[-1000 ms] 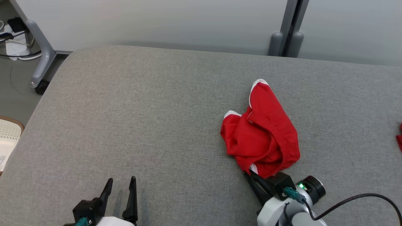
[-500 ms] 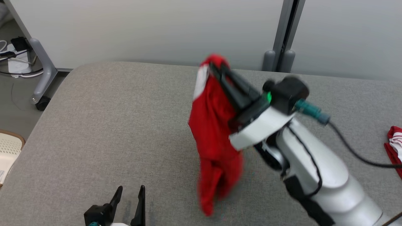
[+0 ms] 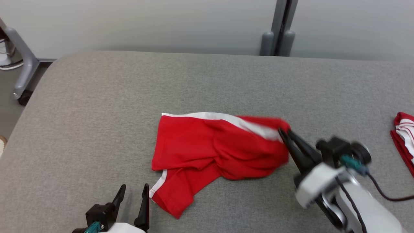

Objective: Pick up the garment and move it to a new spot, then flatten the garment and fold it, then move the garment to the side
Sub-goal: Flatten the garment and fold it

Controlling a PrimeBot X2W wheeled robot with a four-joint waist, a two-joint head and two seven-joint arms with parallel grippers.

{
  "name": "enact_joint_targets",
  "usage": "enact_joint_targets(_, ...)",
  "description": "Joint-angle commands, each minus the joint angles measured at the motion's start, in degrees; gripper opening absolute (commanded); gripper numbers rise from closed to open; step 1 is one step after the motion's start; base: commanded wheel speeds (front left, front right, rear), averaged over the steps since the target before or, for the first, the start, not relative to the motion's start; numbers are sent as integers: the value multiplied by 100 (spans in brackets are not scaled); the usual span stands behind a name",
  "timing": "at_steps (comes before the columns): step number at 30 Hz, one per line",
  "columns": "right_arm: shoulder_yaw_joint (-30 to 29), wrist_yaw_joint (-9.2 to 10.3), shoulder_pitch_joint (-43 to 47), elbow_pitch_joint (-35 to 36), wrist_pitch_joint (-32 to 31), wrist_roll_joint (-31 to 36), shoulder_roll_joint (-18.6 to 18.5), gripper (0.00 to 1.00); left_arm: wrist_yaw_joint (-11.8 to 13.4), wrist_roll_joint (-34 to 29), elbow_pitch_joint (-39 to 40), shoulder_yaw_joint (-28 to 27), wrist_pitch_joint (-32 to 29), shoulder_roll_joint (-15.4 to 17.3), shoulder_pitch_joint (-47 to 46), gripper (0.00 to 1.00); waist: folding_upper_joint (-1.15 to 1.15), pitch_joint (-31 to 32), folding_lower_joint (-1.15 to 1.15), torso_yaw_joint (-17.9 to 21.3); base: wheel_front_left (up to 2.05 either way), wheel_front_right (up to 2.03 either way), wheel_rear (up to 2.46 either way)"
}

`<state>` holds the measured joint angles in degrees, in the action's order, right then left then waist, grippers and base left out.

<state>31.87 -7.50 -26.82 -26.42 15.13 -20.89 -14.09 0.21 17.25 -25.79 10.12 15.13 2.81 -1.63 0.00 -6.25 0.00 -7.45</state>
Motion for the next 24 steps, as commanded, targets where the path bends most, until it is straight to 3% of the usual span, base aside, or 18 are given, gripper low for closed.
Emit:
enact_joint_targets(1,15,2,225,-113,1,-32,-158,0,-15,-32,-4,-8,0,19,-121,100,0,-93,0,86,0,0,0)
enact_joint_targets(5,-188,2,653,-554,1,-75,-371,0,-60,-102,-8,-54,0,23,-199,100,0,-143,0,230,0,0,0)
enact_joint_targets(7,-327,2,727,-770,-1,-26,-380,47,-71,-129,4,-76,0,22,-254,100,0,-144,0,312,0,0,0)
enact_joint_targets(8,-384,2,704,-823,1,5,-349,100,-81,-149,12,-88,0,22,-289,100,0,-143,0,348,0,0,0)
enact_joint_targets(18,-1500,2,483,-791,0,689,80,100,-169,-9,-152,65,0,22,-906,100,0,-256,0,615,0,0,0)
enact_joint_targets(24,-1694,2,626,-557,0,985,365,100,-174,181,-1095,208,1,24,-1917,100,0,-415,0,792,0,0,0)
